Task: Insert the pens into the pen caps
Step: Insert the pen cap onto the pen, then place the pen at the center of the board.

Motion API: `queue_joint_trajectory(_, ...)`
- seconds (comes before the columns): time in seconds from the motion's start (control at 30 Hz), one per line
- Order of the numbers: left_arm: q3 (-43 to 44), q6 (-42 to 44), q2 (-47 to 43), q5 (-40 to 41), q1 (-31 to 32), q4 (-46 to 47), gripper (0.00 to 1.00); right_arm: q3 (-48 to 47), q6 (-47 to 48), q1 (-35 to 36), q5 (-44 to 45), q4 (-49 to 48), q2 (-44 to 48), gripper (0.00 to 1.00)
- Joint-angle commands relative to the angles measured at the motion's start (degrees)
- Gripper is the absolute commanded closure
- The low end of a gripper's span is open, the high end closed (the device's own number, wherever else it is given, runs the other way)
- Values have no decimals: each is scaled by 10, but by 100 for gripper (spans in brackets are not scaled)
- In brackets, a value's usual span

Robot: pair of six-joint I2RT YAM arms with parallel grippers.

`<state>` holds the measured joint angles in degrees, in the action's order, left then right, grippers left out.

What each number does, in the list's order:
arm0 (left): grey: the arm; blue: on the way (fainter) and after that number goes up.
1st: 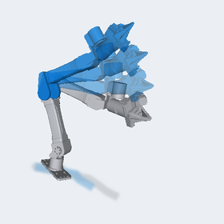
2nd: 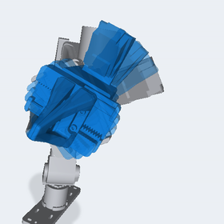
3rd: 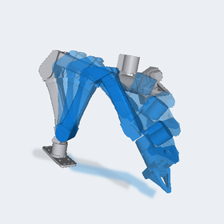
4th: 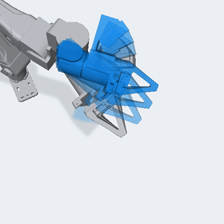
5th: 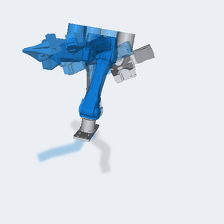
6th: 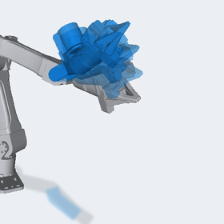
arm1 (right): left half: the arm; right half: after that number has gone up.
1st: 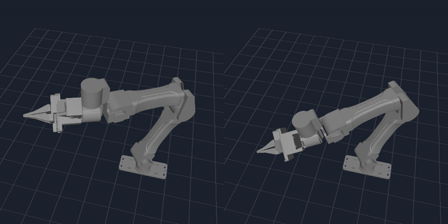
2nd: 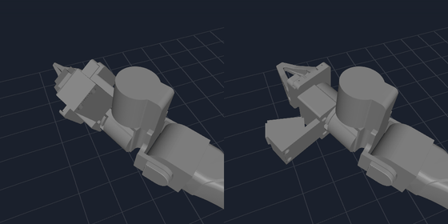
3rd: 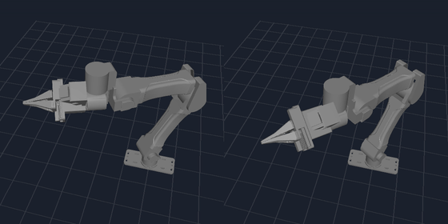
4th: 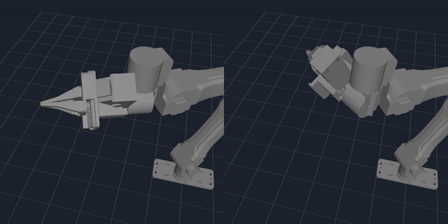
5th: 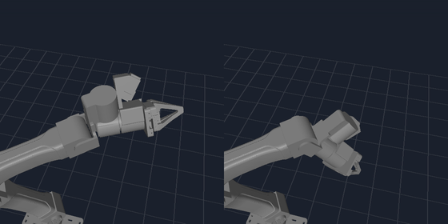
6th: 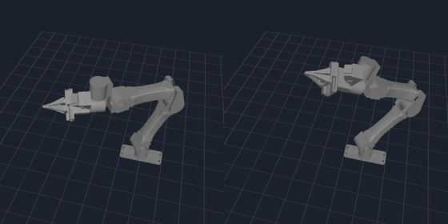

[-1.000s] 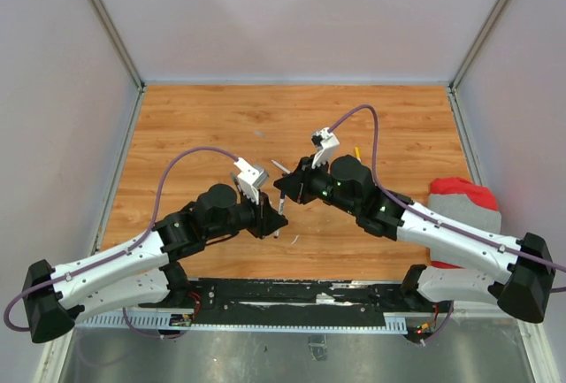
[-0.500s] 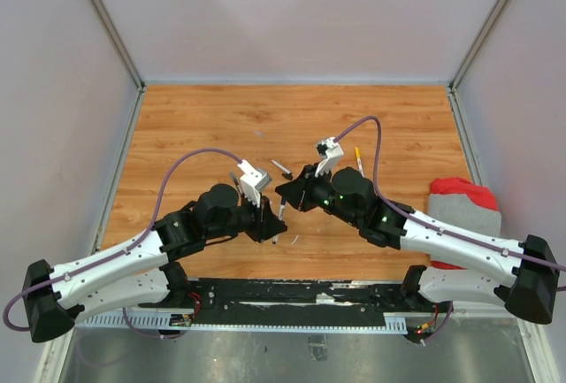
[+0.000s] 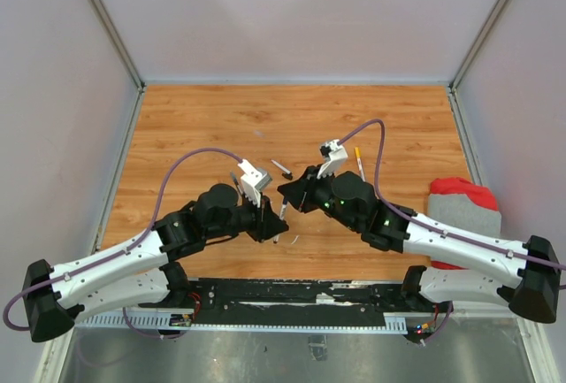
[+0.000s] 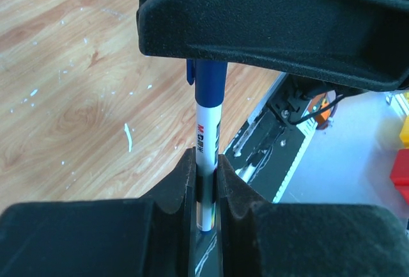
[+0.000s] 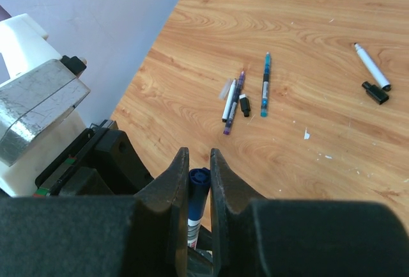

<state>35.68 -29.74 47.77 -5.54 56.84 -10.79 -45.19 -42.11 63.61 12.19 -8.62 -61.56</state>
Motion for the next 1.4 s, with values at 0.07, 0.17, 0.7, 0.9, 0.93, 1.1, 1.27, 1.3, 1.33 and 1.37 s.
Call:
queue_joint_trajectory(0.07,11,-1,-11,44,-9,178,100,-46,59,37,45,139,-1,84)
queue_joint_trajectory(0.17,-1,-3,-13,40,-9,173,100,-88,93,37,78,143,7,68)
queue_joint_trajectory(0.7,-18,-10,-25,43,-9,160,100,-87,108,36,104,151,90,38)
queue_joint_trajectory(0.9,-16,-8,-24,40,-9,158,99,-59,83,36,53,131,71,43)
queue_joint_trajectory(0.93,-15,-8,-23,40,-9,158,100,-58,83,36,45,126,66,44)
queue_joint_trajectory(1.1,-17,-8,-21,37,-9,161,99,-64,83,36,25,109,42,49)
queue_joint_trajectory(1.27,-19,-8,-23,36,-10,161,100,-71,83,36,27,106,29,55)
queue_joint_trajectory(1.3,-19,-8,-23,35,-9,162,99,-73,83,36,29,106,26,56)
queue_joint_trajectory(1.33,-19,-8,-24,35,-9,162,99,-74,83,36,30,106,23,59)
queue_joint_trajectory(1.37,-19,-8,-23,35,-9,163,99,-74,83,36,30,106,21,60)
